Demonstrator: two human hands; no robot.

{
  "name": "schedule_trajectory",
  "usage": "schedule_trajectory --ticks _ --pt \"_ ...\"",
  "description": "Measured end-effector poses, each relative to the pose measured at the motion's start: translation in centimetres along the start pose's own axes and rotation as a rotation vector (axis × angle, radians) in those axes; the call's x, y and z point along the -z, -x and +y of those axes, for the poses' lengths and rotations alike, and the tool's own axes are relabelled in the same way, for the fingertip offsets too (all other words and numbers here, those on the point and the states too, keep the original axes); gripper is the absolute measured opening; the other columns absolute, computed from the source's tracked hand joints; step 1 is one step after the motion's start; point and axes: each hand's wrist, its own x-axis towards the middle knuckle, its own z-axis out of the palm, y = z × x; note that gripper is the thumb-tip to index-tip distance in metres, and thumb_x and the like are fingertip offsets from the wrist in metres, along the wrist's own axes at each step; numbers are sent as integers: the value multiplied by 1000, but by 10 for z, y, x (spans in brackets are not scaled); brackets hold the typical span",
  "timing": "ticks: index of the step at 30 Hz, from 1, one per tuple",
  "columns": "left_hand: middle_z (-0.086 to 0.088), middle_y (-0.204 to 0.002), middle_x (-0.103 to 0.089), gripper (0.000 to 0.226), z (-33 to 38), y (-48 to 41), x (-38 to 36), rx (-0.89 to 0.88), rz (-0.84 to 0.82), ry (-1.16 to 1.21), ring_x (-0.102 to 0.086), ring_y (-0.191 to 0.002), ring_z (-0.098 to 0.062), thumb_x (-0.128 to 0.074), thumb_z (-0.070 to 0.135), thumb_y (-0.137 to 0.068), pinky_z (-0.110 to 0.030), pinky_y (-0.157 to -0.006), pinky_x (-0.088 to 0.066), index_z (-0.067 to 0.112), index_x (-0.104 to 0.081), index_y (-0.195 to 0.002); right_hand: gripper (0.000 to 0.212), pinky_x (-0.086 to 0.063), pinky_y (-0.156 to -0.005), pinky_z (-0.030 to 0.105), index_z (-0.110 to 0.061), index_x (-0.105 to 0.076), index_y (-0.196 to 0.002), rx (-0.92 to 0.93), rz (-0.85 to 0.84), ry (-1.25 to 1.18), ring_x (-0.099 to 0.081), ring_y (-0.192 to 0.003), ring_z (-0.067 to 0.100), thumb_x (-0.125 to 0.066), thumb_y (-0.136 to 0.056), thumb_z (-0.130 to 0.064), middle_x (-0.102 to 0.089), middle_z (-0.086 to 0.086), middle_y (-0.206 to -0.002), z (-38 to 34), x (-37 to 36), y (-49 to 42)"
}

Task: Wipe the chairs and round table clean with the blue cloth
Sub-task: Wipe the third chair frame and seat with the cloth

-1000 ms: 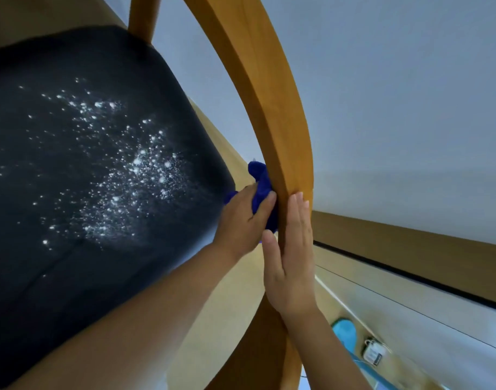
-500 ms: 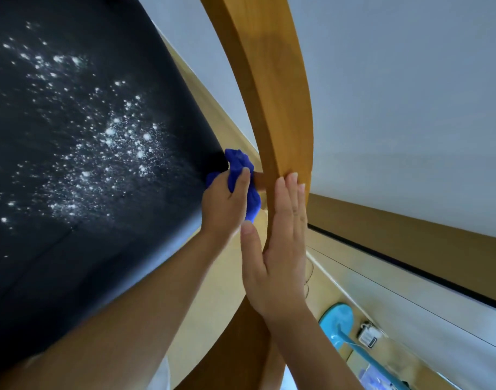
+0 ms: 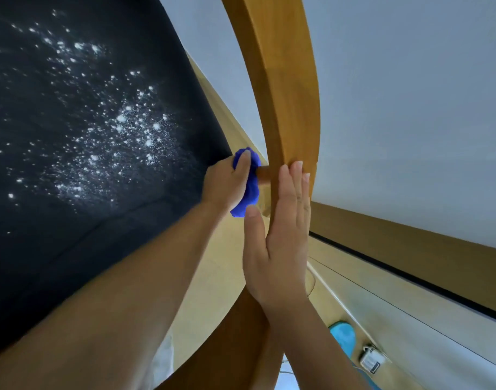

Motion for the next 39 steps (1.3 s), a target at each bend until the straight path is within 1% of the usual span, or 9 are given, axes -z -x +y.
schedule_trajectory --ticks 6,10,16,18,23,28,31,35,39 --pt "-6 -66 -61 41 -5 32 10 -96 -12 19 -58 -68 -25 -39 34 -97 -32 -63 -44 17 -54 -63 59 -1 -118 29 -23 -11 -149 0 -24 53 11 -140 -2 -32 -96 -39 0 -15 -155 -1 1 -5" --pt "-1 -71 -58 34 -1 81 20 -119 -144 -166 -51 -72 -19 -37 23 -98 -29 -65 -43 16 -51 -68 50 -10 -118 36 -21 -31 -143 -11 9 91 -1 -145 10 -45 -95 -25 -11 -6 -157 -4 4 -5" --pt "-6 -68 -59 40 -15 118 104 -87 84 -87 -53 -68 -23 -43 35 -96 -33 -64 -40 7 -58 -74 34 -36 -105 32 -7 -55 -123 301 -97 128 -52 -119 21 -49 -91 -16 -59 8 -124 -20 7 21" --pt "-3 -76 -61 28 -15 137 132 -146 122 -118 -55 -72 -20 -44 33 -96 -31 -65 -41 11 -58 -86 37 -32 -101 23 -10 -50 -129 167 -213 -29 -47 -121 16 -48 -94 -23 -55 4 -129 -35 -6 27" --pt "5 -93 -57 26 -22 186 190 -249 131 -195 -55 -80 -10 -45 27 -96 -18 -69 -40 14 -49 -119 53 -48 -96 43 -27 -47 -132 -497 -807 -810 -57 -114 18 -44 -89 -58 -57 0 -130 -83 -58 45" --pt "-1 -99 -57 37 -65 236 243 -191 -29 -344 -49 -94 -11 -50 44 -83 -22 -82 -40 10 -58 -95 72 -43 -102 42 -12 -58 -126 -659 -1204 -1034 -57 -117 25 -56 -74 -63 -62 12 -124 -111 -109 81" --pt "-1 -105 -59 54 -89 269 275 -120 -7 -532 -53 -96 -13 -40 56 -77 -23 -85 -40 11 -65 -94 49 -49 -94 38 -14 -64 -117 -620 -1333 -904 -63 -107 23 -57 -84 -50 -67 9 -113 -125 -136 111" --pt "-6 -103 -67 55 -115 299 294 -167 102 -1038 -57 -110 -27 -44 57 -78 -38 -102 -25 12 -72 -92 23 -44 -64 28 -16 -61 -72 -453 -1119 -637 -55 -67 15 -50 -91 -23 -60 0 -67 -152 -156 148" --pt "-8 -107 -67 45 -129 306 314 -271 242 -1036 -48 -118 -25 -50 46 -78 -45 -111 -15 10 -71 -94 24 -42 -73 30 -15 -56 -78 -118 -1090 -626 -53 -73 12 -46 -95 -28 -56 2 -79 -164 -167 158"
